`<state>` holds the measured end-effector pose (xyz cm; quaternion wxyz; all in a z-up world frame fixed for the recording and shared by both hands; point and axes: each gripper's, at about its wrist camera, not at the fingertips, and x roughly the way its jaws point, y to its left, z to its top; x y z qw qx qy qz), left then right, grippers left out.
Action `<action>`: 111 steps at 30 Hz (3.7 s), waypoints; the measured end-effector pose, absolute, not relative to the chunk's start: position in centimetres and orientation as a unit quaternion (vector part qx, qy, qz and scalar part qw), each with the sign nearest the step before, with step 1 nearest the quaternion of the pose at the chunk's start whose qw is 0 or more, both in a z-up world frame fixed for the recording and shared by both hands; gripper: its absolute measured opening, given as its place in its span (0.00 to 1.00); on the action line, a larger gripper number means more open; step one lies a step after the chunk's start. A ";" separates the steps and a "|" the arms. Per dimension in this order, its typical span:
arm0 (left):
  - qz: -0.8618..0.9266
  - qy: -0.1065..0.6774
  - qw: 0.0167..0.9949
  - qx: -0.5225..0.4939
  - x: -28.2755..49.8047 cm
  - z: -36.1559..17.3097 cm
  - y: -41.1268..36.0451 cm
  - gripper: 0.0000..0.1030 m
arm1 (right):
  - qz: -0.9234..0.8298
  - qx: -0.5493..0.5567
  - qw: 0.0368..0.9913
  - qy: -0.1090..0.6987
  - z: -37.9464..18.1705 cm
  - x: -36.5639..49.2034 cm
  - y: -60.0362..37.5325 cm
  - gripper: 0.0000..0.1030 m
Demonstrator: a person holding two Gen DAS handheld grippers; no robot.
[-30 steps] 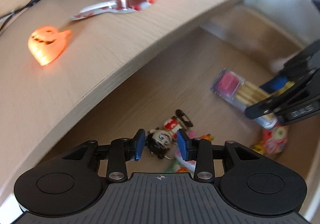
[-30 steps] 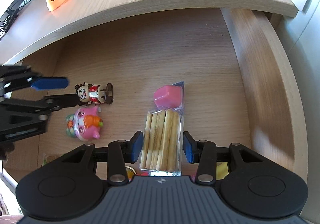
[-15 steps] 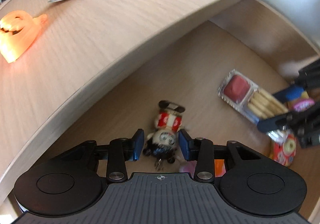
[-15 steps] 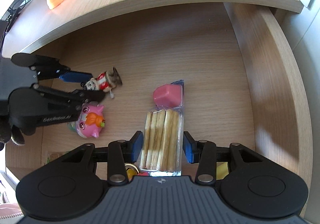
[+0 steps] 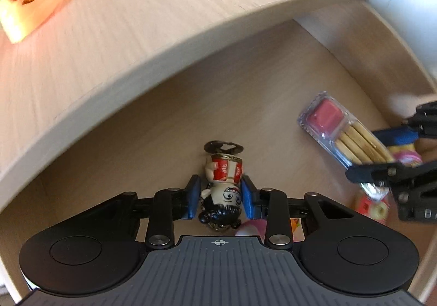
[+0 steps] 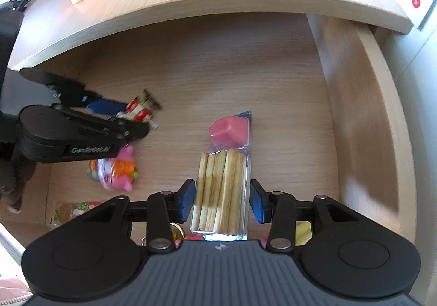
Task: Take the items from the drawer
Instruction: 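Grasp the doll keychain with the left gripper while the right gripper grasps the biscuit stick pack, then lift both items and set them on the desktop beside the PC case, then lower both open grippers back into the drawer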
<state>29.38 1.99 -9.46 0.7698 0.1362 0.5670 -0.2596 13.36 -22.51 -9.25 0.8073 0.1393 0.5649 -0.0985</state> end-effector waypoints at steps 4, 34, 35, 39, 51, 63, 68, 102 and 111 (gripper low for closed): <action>-0.264 0.528 0.802 0.085 27.2 -4.7 4.1 0.34 | -0.099 0.151 0.828 0.531 -5.4 11.7 -22.2 0.35; -0.072 0.433 0.893 -0.096 35.1 0.6 16.9 0.34 | -0.090 0.357 0.879 0.304 4.4 20.3 -33.8 0.22; -0.077 0.432 0.893 -0.100 35.2 0.3 16.9 0.34 | -0.095 0.357 0.877 0.307 3.9 20.7 -34.3 0.22; -0.074 0.416 0.901 -0.097 35.5 -0.4 17.2 0.34 | -0.109 0.321 0.888 0.311 3.1 22.4 -35.0 0.23; -0.041 0.378 0.917 -0.124 35.0 1.1 19.6 0.34 | -0.167 0.132 0.920 0.329 2.3 25.2 -33.3 0.34; -0.027 0.376 0.922 -0.085 33.4 2.3 19.2 0.34 | -0.197 0.070 0.930 0.301 7.2 22.4 -30.5 0.55; -0.056 0.399 0.912 -0.073 32.4 1.9 18.3 0.34 | -0.197 0.057 0.929 0.307 8.0 19.8 -28.3 0.60; -0.363 0.546 0.735 0.172 25.9 -11.9 1.0 0.47 | -0.113 0.077 0.819 0.558 -5.0 12.0 -21.8 0.64; -0.328 0.575 0.747 0.063 27.3 -9.4 4.6 0.41 | -0.100 0.113 0.810 0.568 -5.4 12.7 -21.8 0.66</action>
